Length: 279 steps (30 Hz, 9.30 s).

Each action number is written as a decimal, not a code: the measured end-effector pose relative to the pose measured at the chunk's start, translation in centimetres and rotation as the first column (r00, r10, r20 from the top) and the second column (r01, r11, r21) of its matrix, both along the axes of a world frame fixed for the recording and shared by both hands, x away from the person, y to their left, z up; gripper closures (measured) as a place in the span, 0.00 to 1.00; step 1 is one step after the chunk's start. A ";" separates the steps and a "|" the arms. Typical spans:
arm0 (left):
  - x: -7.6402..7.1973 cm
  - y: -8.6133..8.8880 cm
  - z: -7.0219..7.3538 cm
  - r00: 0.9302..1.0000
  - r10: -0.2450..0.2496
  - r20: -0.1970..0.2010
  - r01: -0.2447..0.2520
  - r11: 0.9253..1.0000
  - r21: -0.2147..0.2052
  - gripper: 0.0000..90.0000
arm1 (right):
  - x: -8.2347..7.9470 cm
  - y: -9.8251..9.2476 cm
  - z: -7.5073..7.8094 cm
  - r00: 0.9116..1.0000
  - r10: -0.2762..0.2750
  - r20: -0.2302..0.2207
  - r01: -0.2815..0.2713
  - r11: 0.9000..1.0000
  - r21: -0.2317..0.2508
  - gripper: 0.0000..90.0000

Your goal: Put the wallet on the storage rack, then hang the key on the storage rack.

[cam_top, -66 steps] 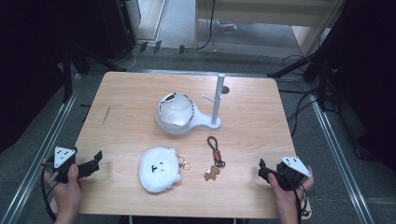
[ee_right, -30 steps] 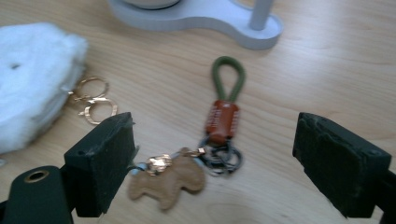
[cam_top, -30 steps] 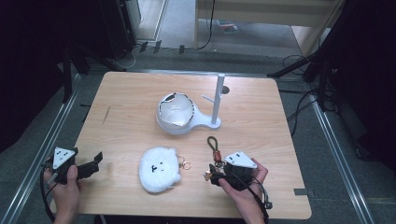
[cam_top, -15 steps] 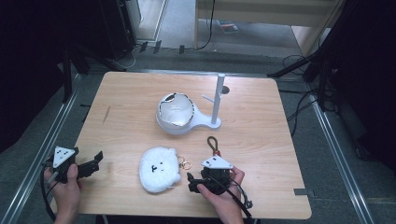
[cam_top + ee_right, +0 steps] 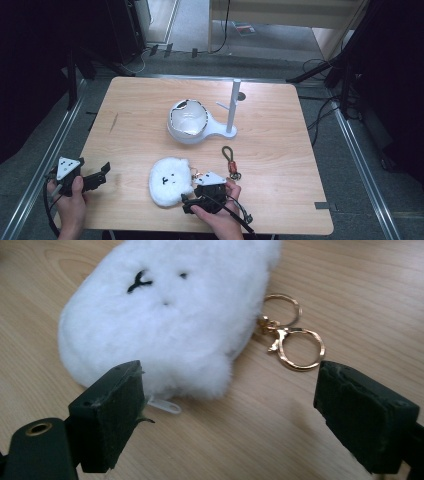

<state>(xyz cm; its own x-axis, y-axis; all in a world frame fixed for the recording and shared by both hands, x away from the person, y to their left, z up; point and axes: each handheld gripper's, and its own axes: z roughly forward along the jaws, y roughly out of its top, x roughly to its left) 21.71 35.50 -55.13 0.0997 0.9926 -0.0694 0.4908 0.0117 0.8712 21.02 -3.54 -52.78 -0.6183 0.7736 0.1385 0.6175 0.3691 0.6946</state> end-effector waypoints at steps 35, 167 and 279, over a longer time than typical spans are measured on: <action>0.0 0.0 0.0 1.000 -0.001 -0.007 0.001 1.000 -0.006 0.08 | 1.0 5.3 -1.2 0.983 -0.130 -0.127 0.143 0.985 0.098 0.11; 0.2 0.2 0.0 1.000 0.000 -0.023 -0.001 1.000 -0.016 0.08 | 13.0 5.6 5.8 0.880 -0.292 0.375 0.342 0.937 -0.072 0.87; 0.2 0.2 0.0 0.999 -0.007 -0.033 0.006 1.000 -0.016 0.08 | 9.7 -8.8 3.8 0.976 -0.219 0.011 0.214 0.937 -0.277 0.50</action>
<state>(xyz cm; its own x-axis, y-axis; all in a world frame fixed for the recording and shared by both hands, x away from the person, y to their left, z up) 21.91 35.68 -55.16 0.1035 0.9906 -0.0890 0.5198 0.0224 0.8540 30.75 -12.35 -48.95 -0.4309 0.8981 -0.0879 0.7163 0.3997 0.5719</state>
